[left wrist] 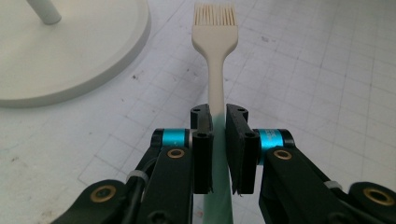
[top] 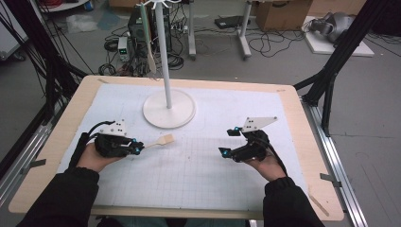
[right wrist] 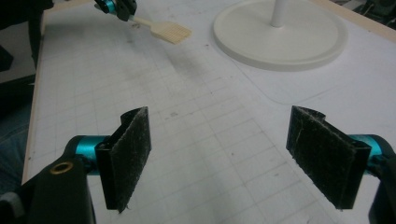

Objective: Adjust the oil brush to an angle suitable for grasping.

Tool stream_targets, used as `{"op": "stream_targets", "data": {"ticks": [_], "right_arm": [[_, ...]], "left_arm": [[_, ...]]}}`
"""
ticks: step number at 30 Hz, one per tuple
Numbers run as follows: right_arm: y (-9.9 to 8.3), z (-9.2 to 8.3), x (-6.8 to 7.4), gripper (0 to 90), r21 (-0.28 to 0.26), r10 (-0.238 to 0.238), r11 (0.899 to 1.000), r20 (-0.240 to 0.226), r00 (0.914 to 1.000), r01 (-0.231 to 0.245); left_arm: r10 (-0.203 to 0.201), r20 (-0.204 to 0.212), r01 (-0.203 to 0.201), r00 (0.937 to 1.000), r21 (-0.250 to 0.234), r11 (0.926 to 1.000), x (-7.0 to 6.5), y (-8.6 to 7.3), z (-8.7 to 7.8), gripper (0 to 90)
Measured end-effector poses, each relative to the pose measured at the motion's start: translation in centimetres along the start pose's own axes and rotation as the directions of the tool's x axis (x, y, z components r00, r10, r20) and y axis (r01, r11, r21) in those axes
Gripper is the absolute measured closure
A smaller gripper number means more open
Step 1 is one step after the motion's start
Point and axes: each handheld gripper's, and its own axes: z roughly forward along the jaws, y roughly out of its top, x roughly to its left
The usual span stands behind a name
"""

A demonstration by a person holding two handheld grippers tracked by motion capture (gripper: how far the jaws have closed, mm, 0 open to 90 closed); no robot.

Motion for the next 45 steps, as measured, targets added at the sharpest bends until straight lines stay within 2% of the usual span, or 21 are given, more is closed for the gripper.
{"op": "stream_targets", "data": {"ticks": [5,14,27,30,34,41,45], "right_arm": [[1.2,0.2,-0.2,21.2,-0.006,0.001,1.000,-0.022,0.9998,-0.001],[3.2,0.7,-0.1,21.2,-0.006,-0.038,0.999,-0.037,0.9986,0.038],[6.1,0.8,0.3,23.3,-0.001,-0.092,0.996,-0.068,0.9935,0.092],[7.0,0.7,0.3,23.0,-0.006,-0.103,0.995,-0.088,0.9908,0.103],[7.8,0.9,0.4,23.0,-0.019,-0.122,0.993,-0.105,0.9870,0.120],[8.1,2.4,0.6,23.4,0.004,-0.130,0.991,-0.143,0.9812,0.132],[8.1,3.3,0.8,23.5,0.018,-0.135,0.990,-0.171,0.9760,0.140]], "left_arm": [[0.004,0.008,-0.004,1.0000,-0.015,0.9999,0.0,1.0,-0.3,81.0],[0.043,0.020,-0.043,0.9989,-0.014,0.9990,-0.4,2.9,-0.7,81.0],[0.116,0.045,-0.115,0.9922,-0.027,0.9930,-1.1,6.5,-1.7,81.0],[0.127,0.053,-0.126,0.9905,-0.027,0.9917,-1.3,7.2,-1.7,81.0],[0.134,0.067,-0.132,0.9887,-0.034,0.9906,-1.4,7.8,-1.6,81.0],[0.151,0.096,-0.150,0.9839,-0.016,0.9886,-1.8,8.1,-0.8,81.0],[0.162,0.112,-0.160,0.9804,-0.029,0.9867,-2.2,8.4,-0.5,81.0]]}}
